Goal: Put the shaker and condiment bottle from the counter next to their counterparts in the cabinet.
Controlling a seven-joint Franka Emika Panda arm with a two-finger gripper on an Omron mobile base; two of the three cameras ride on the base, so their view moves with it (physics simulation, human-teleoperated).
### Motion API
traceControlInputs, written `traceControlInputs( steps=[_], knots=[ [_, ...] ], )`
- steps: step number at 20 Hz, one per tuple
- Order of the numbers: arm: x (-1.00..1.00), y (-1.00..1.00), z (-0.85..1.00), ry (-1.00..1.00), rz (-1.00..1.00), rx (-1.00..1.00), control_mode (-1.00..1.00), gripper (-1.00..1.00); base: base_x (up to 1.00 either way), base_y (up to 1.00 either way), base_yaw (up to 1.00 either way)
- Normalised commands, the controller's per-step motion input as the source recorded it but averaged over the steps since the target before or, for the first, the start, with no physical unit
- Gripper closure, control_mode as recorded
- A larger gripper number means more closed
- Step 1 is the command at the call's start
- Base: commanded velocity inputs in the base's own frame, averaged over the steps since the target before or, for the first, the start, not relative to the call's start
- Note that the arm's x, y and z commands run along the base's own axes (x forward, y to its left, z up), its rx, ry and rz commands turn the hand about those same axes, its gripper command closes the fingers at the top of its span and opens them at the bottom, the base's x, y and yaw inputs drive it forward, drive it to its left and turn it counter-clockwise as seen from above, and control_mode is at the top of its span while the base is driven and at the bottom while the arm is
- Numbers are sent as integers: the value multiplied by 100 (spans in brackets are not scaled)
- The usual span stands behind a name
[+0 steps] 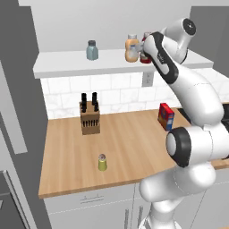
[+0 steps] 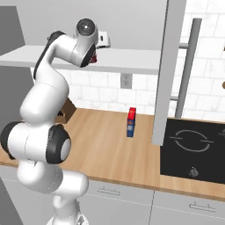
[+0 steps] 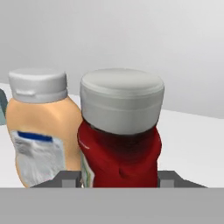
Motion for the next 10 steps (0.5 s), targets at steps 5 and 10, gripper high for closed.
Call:
traceControlInputs(
  steps=[5, 10],
  knots=[
    [3, 0, -51, 0, 0, 0, -100, 100, 0, 0, 0],
    [0, 0, -25, 0, 1, 0, -100, -100, 0, 0, 0]
  ],
)
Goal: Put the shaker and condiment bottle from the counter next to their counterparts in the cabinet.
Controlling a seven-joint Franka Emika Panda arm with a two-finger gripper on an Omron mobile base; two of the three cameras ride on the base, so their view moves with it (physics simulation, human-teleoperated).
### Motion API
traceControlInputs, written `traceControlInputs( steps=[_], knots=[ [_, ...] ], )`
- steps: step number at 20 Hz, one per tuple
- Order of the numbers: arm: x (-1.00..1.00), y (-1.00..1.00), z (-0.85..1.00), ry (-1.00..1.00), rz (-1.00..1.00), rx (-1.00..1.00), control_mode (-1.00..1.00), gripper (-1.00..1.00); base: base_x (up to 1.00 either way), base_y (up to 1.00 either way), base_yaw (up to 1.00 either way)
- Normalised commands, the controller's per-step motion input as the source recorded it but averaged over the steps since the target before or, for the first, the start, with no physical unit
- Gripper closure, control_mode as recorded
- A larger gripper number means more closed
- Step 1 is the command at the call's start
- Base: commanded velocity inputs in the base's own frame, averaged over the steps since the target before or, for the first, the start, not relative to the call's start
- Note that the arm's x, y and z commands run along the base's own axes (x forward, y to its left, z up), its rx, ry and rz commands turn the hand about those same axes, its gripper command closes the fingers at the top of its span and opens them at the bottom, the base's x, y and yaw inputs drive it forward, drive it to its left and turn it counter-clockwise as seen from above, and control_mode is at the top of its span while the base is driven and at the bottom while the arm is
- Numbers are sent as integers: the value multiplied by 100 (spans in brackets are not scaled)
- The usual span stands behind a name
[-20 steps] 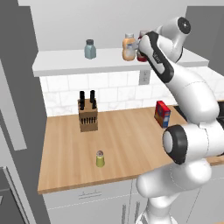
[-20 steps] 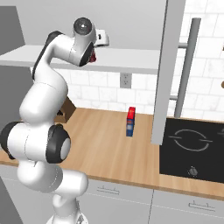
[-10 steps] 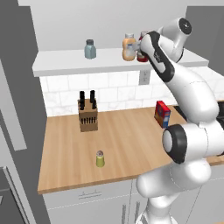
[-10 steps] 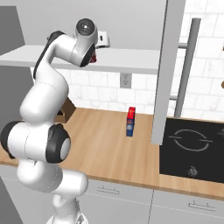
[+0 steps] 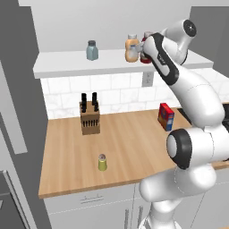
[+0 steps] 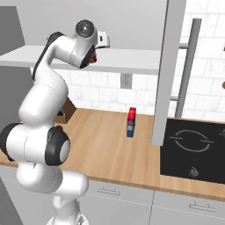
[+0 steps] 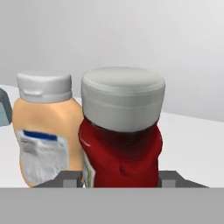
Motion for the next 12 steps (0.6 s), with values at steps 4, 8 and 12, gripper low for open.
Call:
traceControlInputs(
  steps=[4, 8, 12],
  knots=[
    [-4, -13, -2, 3, 0, 1, -100, -100, 0, 0, 0],
    [-46, -32, 0, 3, 0, 6, -100, -100, 0, 0, 0],
    [-52, -24, 0, 1, 0, 6, -100, -100, 0, 0, 0]
  ],
)
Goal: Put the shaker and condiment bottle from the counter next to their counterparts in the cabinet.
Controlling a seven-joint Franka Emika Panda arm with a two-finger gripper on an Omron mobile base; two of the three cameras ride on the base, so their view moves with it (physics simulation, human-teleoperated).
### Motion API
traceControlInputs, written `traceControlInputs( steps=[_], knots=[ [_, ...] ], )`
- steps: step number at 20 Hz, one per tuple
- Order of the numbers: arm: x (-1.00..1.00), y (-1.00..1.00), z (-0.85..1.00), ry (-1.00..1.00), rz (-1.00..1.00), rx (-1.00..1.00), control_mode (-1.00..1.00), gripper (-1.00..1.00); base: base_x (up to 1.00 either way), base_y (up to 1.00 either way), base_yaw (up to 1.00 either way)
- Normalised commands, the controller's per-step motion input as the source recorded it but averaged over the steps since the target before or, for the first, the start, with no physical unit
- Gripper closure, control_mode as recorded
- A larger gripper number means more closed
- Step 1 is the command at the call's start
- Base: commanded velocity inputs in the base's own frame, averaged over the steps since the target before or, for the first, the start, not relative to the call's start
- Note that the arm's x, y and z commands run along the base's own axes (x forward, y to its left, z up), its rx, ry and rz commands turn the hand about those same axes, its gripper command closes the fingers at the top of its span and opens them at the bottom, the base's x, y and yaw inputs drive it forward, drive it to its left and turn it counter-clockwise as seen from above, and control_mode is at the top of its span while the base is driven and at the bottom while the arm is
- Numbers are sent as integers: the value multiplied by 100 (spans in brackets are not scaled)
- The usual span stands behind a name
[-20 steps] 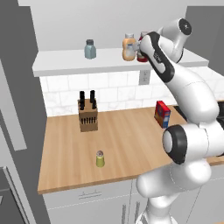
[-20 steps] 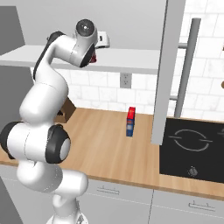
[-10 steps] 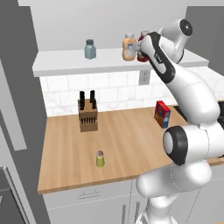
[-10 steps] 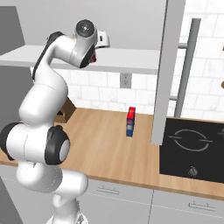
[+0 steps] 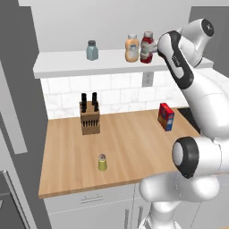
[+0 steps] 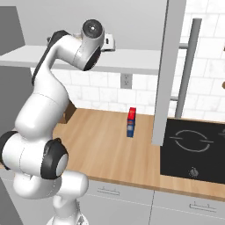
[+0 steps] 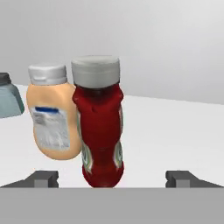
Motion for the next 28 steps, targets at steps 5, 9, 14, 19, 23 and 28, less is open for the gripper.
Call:
traceControlInputs(
  steps=[5, 9, 14, 19, 23, 28],
  knots=[
    [-56, -1, 0, 0, 0, 1, -100, -100, 0, 0, 0],
    [-65, 0, 0, 0, 0, 0, -100, -100, 0, 0, 0],
    [-64, 0, 0, 0, 0, 0, -100, -100, 0, 0, 0],
    [-66, 0, 0, 0, 0, 0, -100, -100, 0, 0, 0],
    [-61, 0, 0, 0, 0, 0, -100, -100, 0, 0, 0],
    [-56, 0, 0, 0, 0, 0, -100, -100, 0, 0, 0]
  ],
)
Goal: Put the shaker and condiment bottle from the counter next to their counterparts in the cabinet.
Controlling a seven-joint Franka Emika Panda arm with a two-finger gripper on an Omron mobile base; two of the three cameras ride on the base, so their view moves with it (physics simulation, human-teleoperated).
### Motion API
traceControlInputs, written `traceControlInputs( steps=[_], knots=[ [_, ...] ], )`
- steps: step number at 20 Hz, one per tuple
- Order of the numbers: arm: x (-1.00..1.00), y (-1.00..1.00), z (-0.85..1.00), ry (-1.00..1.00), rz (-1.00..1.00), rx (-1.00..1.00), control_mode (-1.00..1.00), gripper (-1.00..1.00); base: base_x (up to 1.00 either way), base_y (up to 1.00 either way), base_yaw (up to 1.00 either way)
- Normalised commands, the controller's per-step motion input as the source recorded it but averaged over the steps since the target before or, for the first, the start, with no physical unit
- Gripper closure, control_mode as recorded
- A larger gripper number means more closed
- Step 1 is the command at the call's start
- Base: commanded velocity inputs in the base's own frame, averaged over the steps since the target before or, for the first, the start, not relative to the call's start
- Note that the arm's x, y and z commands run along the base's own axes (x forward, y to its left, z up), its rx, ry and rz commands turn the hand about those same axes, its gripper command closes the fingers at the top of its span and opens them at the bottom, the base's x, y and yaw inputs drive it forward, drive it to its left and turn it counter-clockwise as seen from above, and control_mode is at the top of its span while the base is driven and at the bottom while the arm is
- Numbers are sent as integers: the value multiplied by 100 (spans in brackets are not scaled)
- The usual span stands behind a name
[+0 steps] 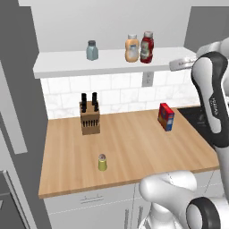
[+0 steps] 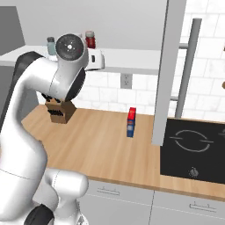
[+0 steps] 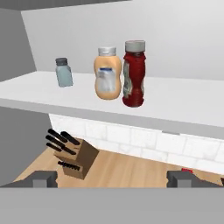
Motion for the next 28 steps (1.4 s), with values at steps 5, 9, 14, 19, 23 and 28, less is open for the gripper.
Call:
traceControlInputs(
  steps=[5, 9, 14, 19, 23, 28],
  knots=[
    [-54, 1, -4, 0, 2, 0, -100, -100, 0, 0, 0],
    [-44, 7, -26, 0, 8, 0, -100, -100, 0, 0, 0],
    [-29, 28, -51, 0, 11, -5, -100, -100, 0, 0, 0],
    [-25, 34, -49, 0, 11, -5, -100, -100, 0, 0, 0],
    [-48, 13, -63, 1, 18, -5, -100, -100, 0, 0, 0],
    [-39, 18, -65, 4, 24, -8, -100, -100, 0, 0, 0]
  ],
)
